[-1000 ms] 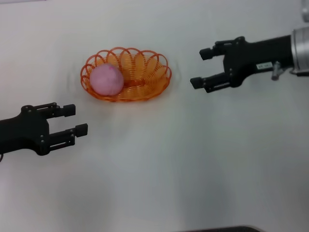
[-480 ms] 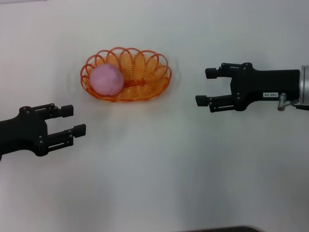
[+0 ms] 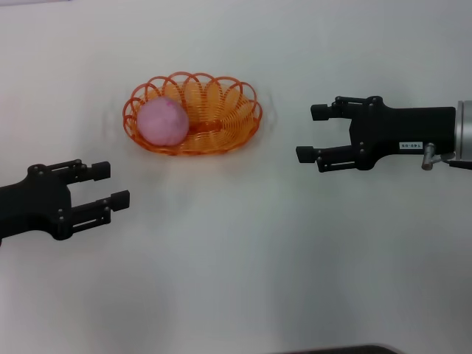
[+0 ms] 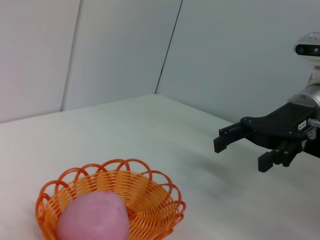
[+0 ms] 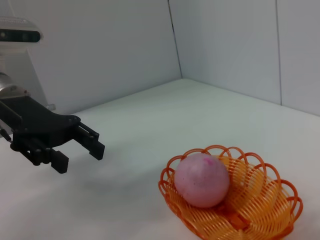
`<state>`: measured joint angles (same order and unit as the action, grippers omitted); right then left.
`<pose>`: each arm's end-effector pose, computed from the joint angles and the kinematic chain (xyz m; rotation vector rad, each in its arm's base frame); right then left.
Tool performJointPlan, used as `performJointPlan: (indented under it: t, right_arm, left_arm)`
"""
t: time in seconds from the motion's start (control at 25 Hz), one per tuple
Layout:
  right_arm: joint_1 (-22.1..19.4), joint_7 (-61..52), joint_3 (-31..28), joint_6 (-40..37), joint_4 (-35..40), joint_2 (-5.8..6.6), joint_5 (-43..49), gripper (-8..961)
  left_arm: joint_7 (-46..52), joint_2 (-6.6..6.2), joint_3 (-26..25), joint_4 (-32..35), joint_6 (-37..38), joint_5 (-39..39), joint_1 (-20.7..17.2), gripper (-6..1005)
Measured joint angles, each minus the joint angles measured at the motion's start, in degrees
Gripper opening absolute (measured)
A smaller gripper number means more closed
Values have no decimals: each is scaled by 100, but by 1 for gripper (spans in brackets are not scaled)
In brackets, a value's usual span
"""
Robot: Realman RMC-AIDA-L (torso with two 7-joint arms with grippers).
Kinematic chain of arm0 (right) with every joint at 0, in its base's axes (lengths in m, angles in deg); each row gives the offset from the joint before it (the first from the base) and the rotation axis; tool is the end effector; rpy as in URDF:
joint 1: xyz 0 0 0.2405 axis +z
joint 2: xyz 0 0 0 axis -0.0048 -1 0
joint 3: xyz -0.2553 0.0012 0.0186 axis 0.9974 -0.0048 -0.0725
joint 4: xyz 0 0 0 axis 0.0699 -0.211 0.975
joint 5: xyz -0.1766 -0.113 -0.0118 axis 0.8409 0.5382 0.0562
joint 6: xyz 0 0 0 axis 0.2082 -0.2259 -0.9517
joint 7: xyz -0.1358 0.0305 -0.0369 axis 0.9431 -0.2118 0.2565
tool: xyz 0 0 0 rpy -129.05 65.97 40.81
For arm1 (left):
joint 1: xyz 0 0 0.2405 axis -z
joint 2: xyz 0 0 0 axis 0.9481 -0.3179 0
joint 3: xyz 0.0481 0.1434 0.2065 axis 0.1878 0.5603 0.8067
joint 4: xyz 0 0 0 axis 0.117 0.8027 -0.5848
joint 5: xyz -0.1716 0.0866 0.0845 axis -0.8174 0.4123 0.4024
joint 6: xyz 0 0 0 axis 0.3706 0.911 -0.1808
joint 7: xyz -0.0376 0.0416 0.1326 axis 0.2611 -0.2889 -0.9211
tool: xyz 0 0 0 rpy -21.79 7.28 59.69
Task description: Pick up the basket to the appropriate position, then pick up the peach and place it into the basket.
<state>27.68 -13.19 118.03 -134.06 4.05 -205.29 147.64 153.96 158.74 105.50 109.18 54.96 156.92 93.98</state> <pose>0.2830 0.3139 -0.0082 -2.7477 0.5739 0.5898 -0.3086 0.2641 0.0072 -2.7073 -0.7014 -0.6768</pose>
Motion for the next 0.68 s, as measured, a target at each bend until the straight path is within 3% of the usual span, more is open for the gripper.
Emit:
performJointPlan:
  t: [0.2, 0.52, 0.68]
  right_arm:
    - [-11, 27, -17, -47, -3, 30, -1, 901]
    - [-199, 3, -226, -392, 68, 234, 0, 901]
    - [-242, -7, -239, -395, 56, 270, 1, 901]
  left_arm:
    - [-2, 0, -18, 0, -14, -4, -6, 632]
    - [0, -1, -30, 0, -22, -4, -11, 632]
    - [1, -7, -33, 0, -26, -4, -11, 632]
